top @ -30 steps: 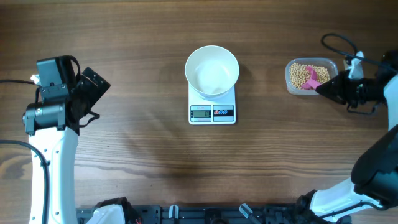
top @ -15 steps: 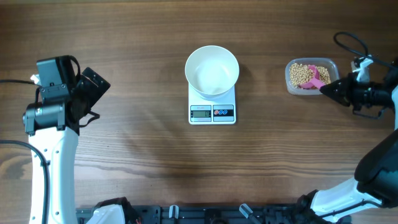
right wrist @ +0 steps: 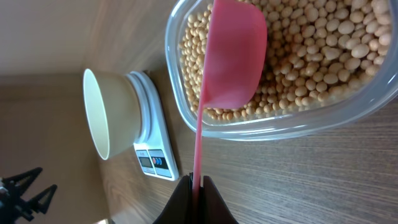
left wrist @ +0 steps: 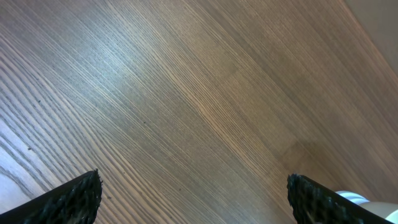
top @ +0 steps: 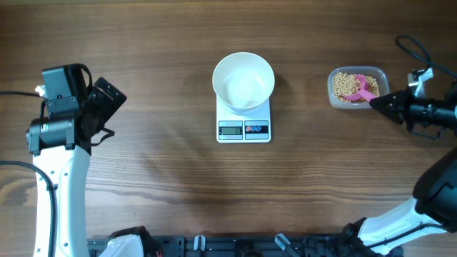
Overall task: Scoop item into bowl and weigh 150g on scale
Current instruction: 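Tilt and lift the scoop full of soybeans out of the tub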
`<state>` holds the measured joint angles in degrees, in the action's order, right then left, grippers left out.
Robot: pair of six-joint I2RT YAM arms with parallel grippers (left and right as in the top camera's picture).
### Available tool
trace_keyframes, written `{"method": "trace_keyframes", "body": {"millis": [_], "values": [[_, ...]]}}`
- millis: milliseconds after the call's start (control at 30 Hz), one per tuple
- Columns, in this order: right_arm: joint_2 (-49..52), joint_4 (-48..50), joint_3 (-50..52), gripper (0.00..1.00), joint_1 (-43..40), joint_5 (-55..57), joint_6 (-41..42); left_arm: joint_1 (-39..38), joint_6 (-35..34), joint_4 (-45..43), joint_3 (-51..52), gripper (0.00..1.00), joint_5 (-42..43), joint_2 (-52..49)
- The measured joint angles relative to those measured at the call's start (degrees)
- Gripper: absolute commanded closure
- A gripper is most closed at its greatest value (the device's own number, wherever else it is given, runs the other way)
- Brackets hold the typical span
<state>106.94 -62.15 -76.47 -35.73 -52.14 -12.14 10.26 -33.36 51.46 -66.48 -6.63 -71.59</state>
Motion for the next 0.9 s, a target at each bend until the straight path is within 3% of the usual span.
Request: {"method": "trace_keyframes", "body": {"millis": [900], "values": [[0.0,-7.6,0.0,0.96,-8.2,-9.4,-11.2,0.0,0.0,0.0,0.0,0.0,0.0,0.0]]}}
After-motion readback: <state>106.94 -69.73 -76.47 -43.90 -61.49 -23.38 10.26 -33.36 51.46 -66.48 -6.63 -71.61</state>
